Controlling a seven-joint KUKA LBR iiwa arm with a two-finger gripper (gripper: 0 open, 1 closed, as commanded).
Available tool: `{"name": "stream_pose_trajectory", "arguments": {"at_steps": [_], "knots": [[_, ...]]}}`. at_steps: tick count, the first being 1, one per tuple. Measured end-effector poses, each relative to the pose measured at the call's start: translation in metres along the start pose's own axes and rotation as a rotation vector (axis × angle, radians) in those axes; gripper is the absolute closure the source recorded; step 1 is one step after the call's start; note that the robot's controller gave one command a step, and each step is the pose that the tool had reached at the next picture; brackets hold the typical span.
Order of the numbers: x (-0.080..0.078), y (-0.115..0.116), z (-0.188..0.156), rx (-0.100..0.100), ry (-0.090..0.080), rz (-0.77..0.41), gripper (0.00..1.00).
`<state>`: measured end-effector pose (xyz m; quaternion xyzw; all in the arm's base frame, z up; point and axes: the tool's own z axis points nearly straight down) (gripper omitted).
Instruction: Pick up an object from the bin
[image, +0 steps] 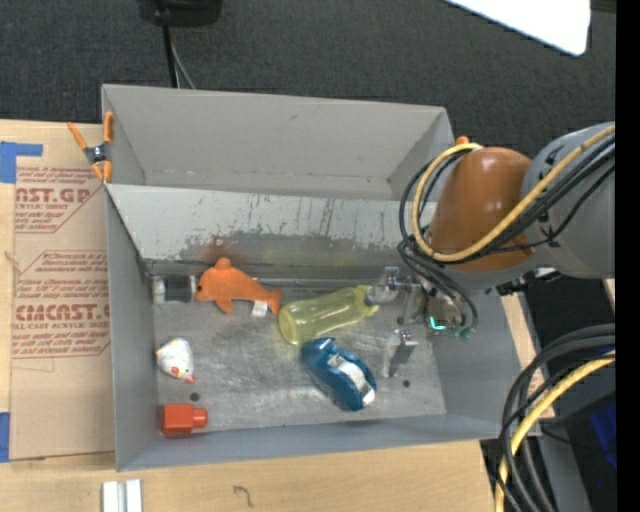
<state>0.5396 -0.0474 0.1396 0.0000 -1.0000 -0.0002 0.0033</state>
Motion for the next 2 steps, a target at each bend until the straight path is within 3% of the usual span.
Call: {"name": "stream_pose_trajectory", "arguments": {"at_steps": [1, 2], "knots": [[-0.002, 0.000, -0.004, 0.001, -0.007, -0.001, 0.00], [-0.055, 0.014, 0.034, 0.012, -0.063, -0.196, 0.00]]}}
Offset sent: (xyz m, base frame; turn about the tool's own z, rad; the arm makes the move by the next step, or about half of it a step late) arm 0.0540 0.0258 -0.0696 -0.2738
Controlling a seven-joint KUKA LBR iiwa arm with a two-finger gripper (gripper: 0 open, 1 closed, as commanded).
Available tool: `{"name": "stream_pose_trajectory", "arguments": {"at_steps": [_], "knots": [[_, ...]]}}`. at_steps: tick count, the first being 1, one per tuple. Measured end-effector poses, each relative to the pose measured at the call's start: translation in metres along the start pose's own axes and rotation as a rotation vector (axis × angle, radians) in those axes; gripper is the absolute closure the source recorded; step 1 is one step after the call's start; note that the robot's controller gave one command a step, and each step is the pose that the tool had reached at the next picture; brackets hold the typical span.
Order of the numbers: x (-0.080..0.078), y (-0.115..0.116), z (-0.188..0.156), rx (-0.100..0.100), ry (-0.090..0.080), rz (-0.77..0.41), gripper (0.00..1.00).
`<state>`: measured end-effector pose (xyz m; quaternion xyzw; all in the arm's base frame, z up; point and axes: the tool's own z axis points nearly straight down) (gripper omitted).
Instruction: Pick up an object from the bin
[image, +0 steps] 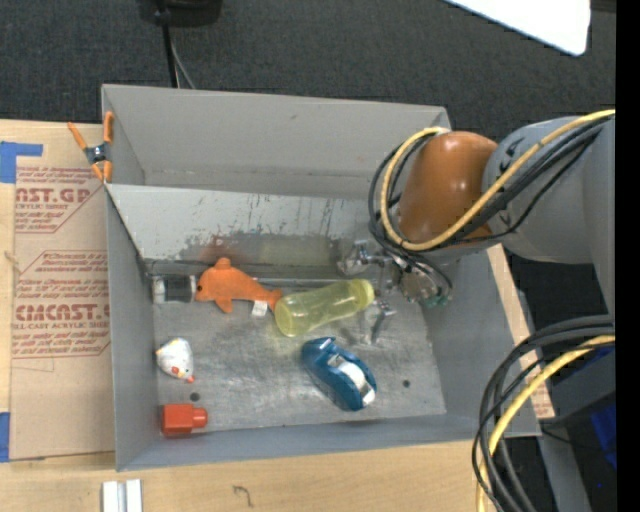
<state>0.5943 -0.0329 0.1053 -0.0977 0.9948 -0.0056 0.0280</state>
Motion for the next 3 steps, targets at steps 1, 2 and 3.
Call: {"name": "stream_pose_trajectory", "arguments": {"at_steps": [1, 2, 3], "knots": [[0.014, 0.008, 0.013, -0.017, 0.051, -0.003, 0.00], [0.006, 0.020, 0.006, -0.019, 0.054, -0.086, 0.00], [0.005, 0.008, 0.029, -0.019, 0.051, -0.058, 0.00]]}}
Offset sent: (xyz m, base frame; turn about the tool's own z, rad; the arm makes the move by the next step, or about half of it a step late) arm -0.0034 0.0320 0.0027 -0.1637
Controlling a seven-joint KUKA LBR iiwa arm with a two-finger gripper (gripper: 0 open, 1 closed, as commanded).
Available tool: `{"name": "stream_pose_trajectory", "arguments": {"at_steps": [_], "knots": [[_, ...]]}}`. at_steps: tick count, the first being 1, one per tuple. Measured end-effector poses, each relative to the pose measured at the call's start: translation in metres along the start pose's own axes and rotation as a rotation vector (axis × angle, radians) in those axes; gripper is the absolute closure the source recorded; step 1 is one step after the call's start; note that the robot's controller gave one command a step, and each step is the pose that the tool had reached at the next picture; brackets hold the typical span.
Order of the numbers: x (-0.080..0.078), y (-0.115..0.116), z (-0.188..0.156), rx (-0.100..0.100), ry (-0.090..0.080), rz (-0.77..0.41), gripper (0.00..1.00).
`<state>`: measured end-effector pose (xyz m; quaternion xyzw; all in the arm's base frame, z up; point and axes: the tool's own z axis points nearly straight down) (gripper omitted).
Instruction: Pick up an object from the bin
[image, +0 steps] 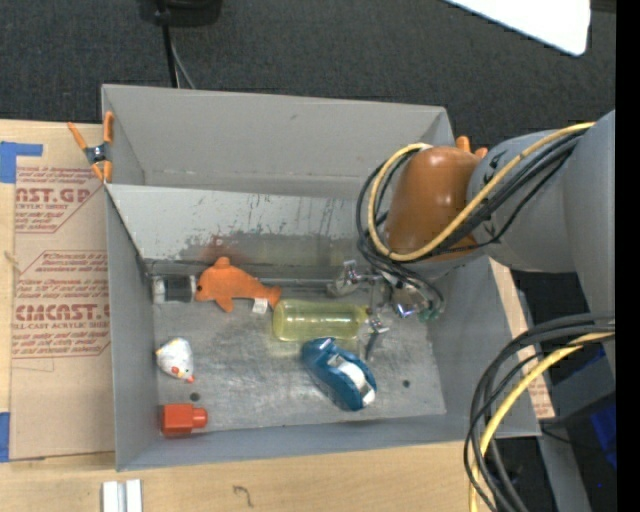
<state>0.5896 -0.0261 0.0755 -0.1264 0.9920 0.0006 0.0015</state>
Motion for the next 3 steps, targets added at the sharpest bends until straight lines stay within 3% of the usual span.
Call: {"name": "stream_pose_trajectory", "arguments": {"at_steps": [1, 3], "knots": [[-0.009, 0.003, 0.002, 0.007, -0.006, -0.143, 1.00], [-0.009, 0.004, -0.010, 0.001, 0.001, -0.143, 1.00]]}}
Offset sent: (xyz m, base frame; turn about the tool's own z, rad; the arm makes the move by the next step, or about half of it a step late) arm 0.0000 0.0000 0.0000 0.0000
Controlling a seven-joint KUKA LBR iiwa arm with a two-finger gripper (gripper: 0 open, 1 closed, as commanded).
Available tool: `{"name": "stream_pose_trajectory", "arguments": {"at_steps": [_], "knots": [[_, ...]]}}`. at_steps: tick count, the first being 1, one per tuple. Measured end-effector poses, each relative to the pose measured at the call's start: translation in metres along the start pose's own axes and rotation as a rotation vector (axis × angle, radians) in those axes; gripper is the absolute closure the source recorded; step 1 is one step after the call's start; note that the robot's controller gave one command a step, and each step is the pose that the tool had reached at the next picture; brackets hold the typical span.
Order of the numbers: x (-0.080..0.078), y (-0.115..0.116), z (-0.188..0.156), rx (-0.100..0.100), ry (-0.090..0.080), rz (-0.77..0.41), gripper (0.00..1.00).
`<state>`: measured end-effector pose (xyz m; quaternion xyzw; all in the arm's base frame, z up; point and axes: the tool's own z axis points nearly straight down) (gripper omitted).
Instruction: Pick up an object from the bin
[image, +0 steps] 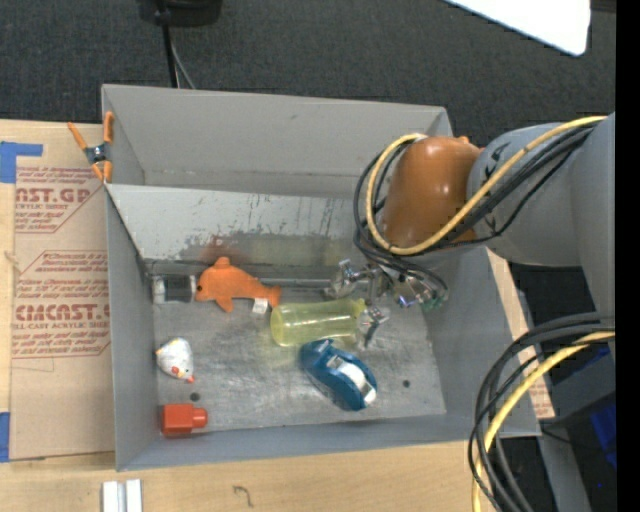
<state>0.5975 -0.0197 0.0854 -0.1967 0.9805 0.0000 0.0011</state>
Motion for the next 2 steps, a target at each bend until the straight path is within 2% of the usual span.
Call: {"name": "stream_pose_trajectory", "arguments": {"at_steps": [1, 2], "knots": [[-0.002, 0.001, -0.067, 0.002, -0.005, -0.002, 1.00], [0.001, 0.001, -0.014, -0.004, 0.004, 0.000, 1.00]]}}
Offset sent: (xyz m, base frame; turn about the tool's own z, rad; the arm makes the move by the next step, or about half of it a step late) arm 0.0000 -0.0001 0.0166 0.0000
